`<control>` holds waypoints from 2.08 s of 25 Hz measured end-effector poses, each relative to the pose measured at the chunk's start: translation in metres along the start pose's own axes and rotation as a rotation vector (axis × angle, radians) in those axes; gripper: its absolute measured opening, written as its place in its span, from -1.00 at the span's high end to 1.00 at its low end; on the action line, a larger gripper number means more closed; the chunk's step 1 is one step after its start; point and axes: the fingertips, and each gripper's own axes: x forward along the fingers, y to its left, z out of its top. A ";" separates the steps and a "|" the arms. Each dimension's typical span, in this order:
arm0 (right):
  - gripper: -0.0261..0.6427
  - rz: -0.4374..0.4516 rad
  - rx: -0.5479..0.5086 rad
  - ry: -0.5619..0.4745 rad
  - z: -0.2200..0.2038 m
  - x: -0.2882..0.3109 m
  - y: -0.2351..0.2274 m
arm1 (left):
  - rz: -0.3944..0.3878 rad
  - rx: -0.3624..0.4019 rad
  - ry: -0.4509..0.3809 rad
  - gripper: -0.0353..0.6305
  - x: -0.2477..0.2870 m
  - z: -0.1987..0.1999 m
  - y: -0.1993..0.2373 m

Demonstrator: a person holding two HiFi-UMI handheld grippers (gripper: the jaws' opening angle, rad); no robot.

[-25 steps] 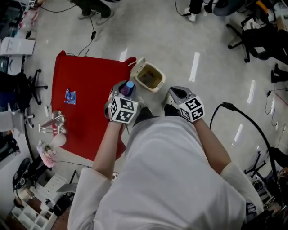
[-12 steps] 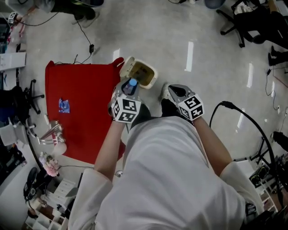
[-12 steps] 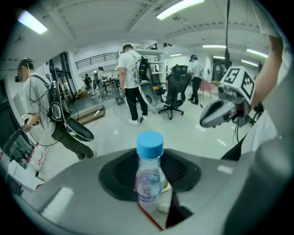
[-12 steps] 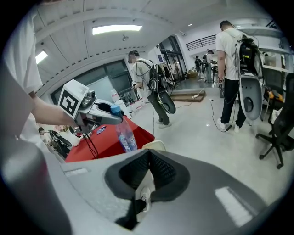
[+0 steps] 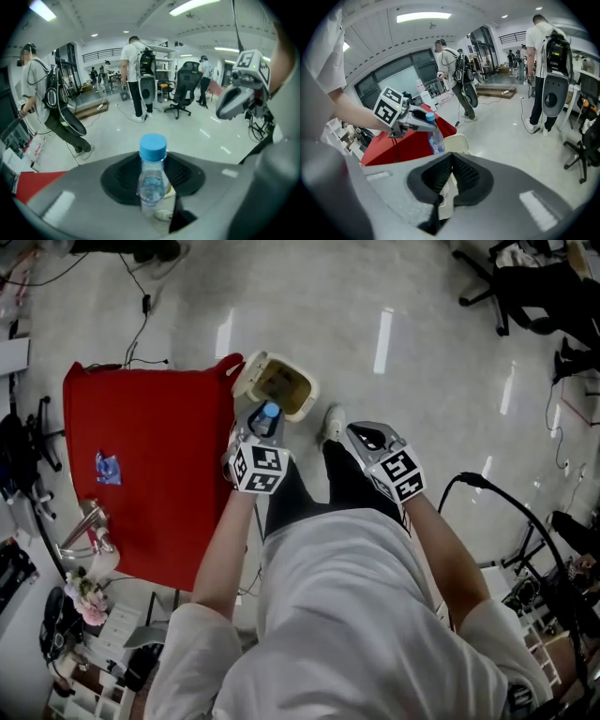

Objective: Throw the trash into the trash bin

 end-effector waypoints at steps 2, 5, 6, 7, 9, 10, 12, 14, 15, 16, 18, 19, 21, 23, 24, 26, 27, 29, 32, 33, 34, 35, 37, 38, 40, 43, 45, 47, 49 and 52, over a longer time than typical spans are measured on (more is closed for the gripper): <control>0.92 0.019 -0.003 0.024 -0.008 0.014 0.000 | 0.001 -0.012 0.008 0.43 0.019 -0.015 0.005; 0.92 0.044 0.009 0.062 -0.024 0.040 0.000 | -0.006 -0.024 0.019 0.43 0.046 -0.038 0.010; 0.92 0.050 0.015 0.069 -0.029 0.050 -0.001 | -0.008 -0.022 0.019 0.43 0.055 -0.043 0.013; 0.92 0.055 0.020 0.074 -0.034 0.060 -0.002 | -0.009 -0.019 0.018 0.43 0.064 -0.048 0.016; 0.92 0.062 0.032 0.081 -0.044 0.077 -0.007 | -0.013 -0.011 0.014 0.43 0.083 -0.058 0.017; 0.92 0.065 0.040 0.083 -0.050 0.085 -0.009 | -0.016 -0.007 0.013 0.43 0.093 -0.063 0.015; 0.92 0.069 0.056 0.088 -0.064 0.101 -0.014 | -0.029 -0.001 0.003 0.43 0.113 -0.076 0.011; 0.92 0.072 0.075 0.091 -0.078 0.118 -0.020 | -0.049 0.001 -0.017 0.43 0.134 -0.091 0.005; 0.92 0.074 0.085 0.092 -0.085 0.126 -0.023 | -0.061 -0.001 -0.028 0.43 0.145 -0.099 0.001; 0.92 0.075 0.094 0.091 -0.091 0.135 -0.027 | -0.072 -0.005 -0.036 0.43 0.157 -0.107 -0.001; 0.92 0.077 0.108 0.091 -0.104 0.150 -0.036 | -0.090 -0.019 -0.044 0.43 0.180 -0.121 -0.006; 0.92 0.079 0.113 0.092 -0.111 0.157 -0.040 | -0.097 -0.025 -0.042 0.43 0.191 -0.128 -0.008; 0.92 0.080 0.126 0.097 -0.126 0.171 -0.047 | -0.111 -0.029 -0.029 0.43 0.212 -0.145 -0.012; 0.92 0.077 0.146 0.104 -0.144 0.183 -0.052 | -0.123 -0.032 -0.011 0.43 0.232 -0.164 -0.015; 0.92 0.075 0.156 0.110 -0.154 0.189 -0.054 | -0.129 -0.038 0.000 0.43 0.241 -0.174 -0.018; 0.92 0.074 0.177 0.126 -0.173 0.197 -0.058 | -0.139 -0.054 0.030 0.43 0.255 -0.196 -0.024; 0.92 0.074 0.185 0.134 -0.182 0.201 -0.060 | -0.144 -0.061 0.046 0.42 0.261 -0.207 -0.028; 0.92 0.070 0.195 0.142 -0.194 0.208 -0.064 | -0.151 -0.076 0.074 0.42 0.272 -0.225 -0.034; 0.92 0.066 0.201 0.141 -0.203 0.215 -0.067 | -0.165 -0.115 0.108 0.42 0.281 -0.247 -0.041; 0.92 0.065 0.203 0.141 -0.204 0.216 -0.067 | -0.168 -0.131 0.118 0.42 0.282 -0.252 -0.043; 0.92 0.065 0.205 0.140 -0.204 0.217 -0.066 | -0.171 -0.145 0.128 0.41 0.282 -0.257 -0.045; 0.92 0.065 0.207 0.140 -0.204 0.217 -0.065 | -0.175 -0.157 0.137 0.41 0.281 -0.261 -0.047; 0.92 0.062 0.210 0.138 -0.203 0.216 -0.063 | -0.178 -0.172 0.144 0.34 0.278 -0.265 -0.050; 0.92 0.061 0.210 0.136 -0.202 0.216 -0.062 | -0.178 -0.178 0.147 0.32 0.276 -0.266 -0.051; 0.92 0.061 0.206 0.130 -0.199 0.215 -0.060 | -0.176 -0.190 0.155 0.31 0.272 -0.268 -0.052; 0.92 0.062 0.194 0.123 -0.193 0.210 -0.057 | -0.169 -0.199 0.158 0.32 0.261 -0.266 -0.055; 0.92 0.060 0.182 0.118 -0.187 0.206 -0.055 | -0.164 -0.206 0.155 0.32 0.252 -0.261 -0.056; 0.92 0.058 0.167 0.109 -0.179 0.200 -0.053 | -0.151 -0.210 0.139 0.34 0.240 -0.250 -0.056; 0.92 0.057 0.151 0.102 -0.168 0.191 -0.049 | -0.135 -0.211 0.122 0.39 0.222 -0.237 -0.055; 0.92 0.062 0.125 0.099 -0.150 0.174 -0.040 | -0.120 -0.216 0.106 0.42 0.190 -0.214 -0.054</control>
